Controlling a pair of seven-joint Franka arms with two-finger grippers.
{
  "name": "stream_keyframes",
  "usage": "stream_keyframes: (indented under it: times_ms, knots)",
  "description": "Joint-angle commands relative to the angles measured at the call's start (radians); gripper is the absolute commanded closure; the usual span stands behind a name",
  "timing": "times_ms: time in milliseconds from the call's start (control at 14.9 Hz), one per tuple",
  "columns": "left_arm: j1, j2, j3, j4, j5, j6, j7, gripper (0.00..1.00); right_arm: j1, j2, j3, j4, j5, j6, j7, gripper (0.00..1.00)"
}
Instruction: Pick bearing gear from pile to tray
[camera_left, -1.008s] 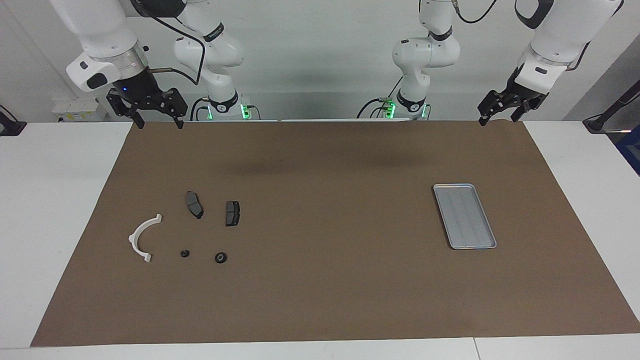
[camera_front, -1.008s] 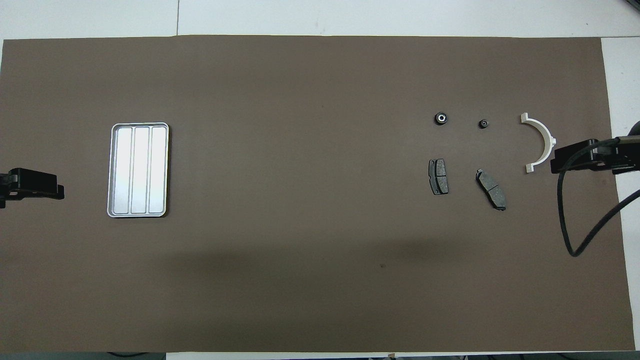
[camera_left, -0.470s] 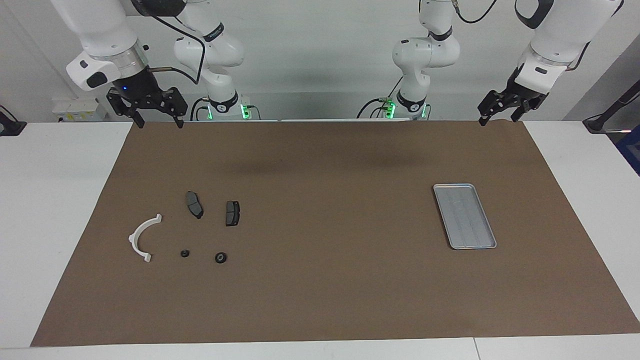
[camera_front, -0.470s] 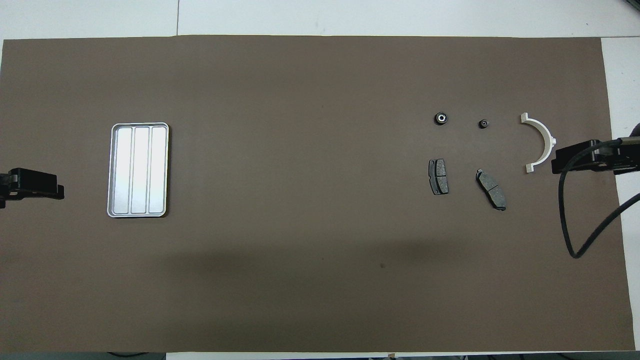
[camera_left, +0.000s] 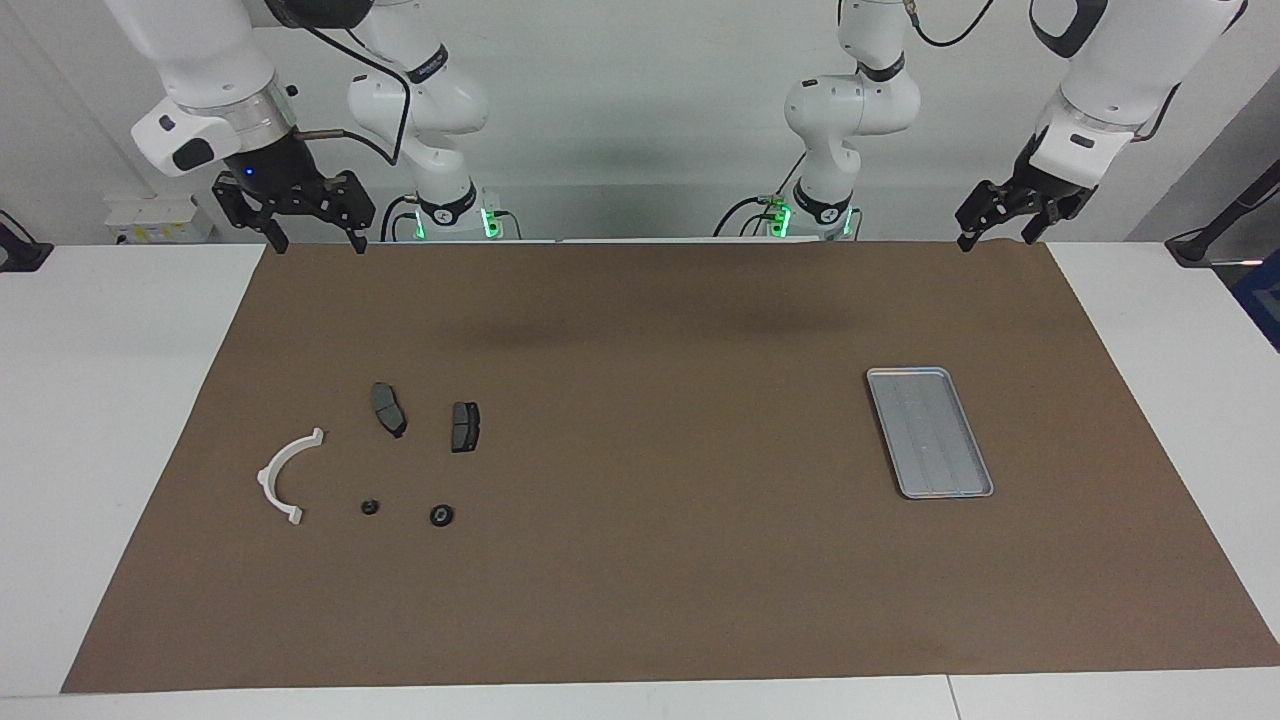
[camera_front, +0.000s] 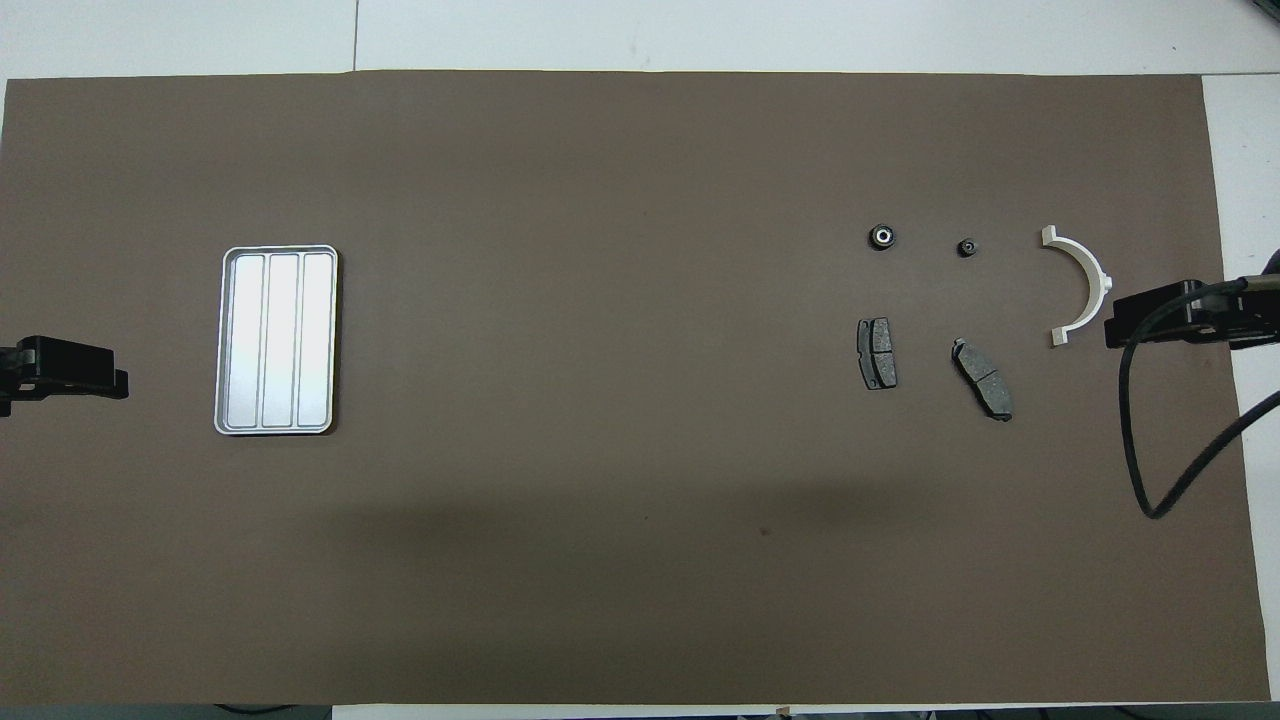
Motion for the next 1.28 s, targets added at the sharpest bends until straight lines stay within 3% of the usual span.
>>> stream_keyframes:
  times_ms: [0, 1209]
  knots:
    - [-0.006, -0.007, 0.007, -0.004, -0.013, 0.008, 0.013, 0.00, -0.018, -0.016, 0.007, -0.013, 0.017, 0.025, -0.028, 0.00]
    - [-0.004, -0.007, 0.007, -0.004, -0.013, 0.008, 0.013, 0.00, -0.004, -0.018, 0.015, -0.021, 0.020, 0.070, -0.023, 0.00]
